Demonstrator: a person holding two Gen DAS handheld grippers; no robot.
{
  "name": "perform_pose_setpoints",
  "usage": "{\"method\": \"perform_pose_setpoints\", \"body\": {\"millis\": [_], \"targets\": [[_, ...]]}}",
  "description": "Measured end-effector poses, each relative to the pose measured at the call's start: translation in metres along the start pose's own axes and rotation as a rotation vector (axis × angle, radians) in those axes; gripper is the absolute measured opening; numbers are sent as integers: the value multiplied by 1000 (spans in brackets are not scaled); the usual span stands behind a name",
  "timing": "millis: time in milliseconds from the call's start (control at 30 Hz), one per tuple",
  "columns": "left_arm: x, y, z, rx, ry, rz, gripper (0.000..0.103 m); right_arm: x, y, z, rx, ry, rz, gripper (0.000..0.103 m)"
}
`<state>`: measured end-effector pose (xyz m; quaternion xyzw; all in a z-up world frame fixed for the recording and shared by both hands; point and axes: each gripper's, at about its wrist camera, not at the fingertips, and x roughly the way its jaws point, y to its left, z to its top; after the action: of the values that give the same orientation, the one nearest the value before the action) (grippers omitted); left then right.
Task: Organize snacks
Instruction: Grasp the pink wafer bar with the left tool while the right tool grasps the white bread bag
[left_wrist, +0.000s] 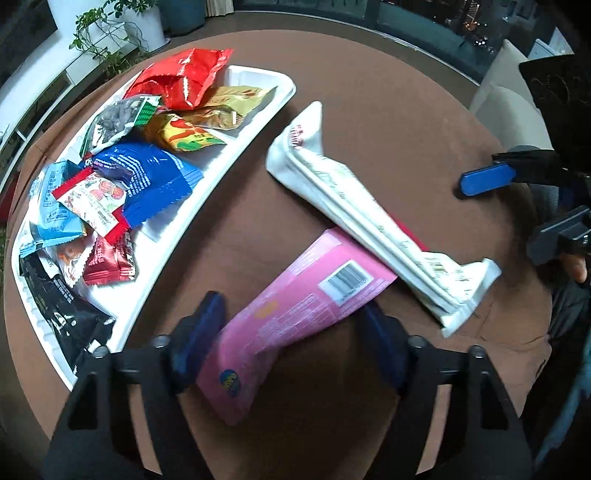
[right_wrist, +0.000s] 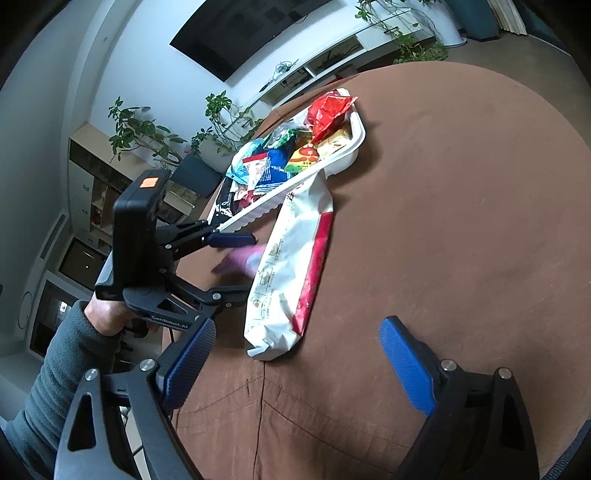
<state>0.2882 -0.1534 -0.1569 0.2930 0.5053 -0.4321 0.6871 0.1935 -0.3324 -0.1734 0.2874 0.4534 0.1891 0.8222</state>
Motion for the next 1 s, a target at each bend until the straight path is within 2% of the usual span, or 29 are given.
{"method": "perform_pose_setpoints", "body": {"millis": [267,500,633,700,800,1000], "targets": [[5,-14,-1,-72,-25,36,43,3,7,1,-32,12,-48,91],[5,-15,-25,-216,-62,84,42,3,16,3,-55,19,-72,91],[7,-18,-32,-250,-77,112,42,10,23,3,-70,34,-75,91],[9,-18,-34,-275,-84,119,39,11,29,4,-85,31,-84,91],[-4,-30,-48,-319,-98,133,28,13,35,7,-99,26,-118,91],[-13,-31,-69,-457,-171,136,26,19,41,18,-120,21,-211,91]]}}
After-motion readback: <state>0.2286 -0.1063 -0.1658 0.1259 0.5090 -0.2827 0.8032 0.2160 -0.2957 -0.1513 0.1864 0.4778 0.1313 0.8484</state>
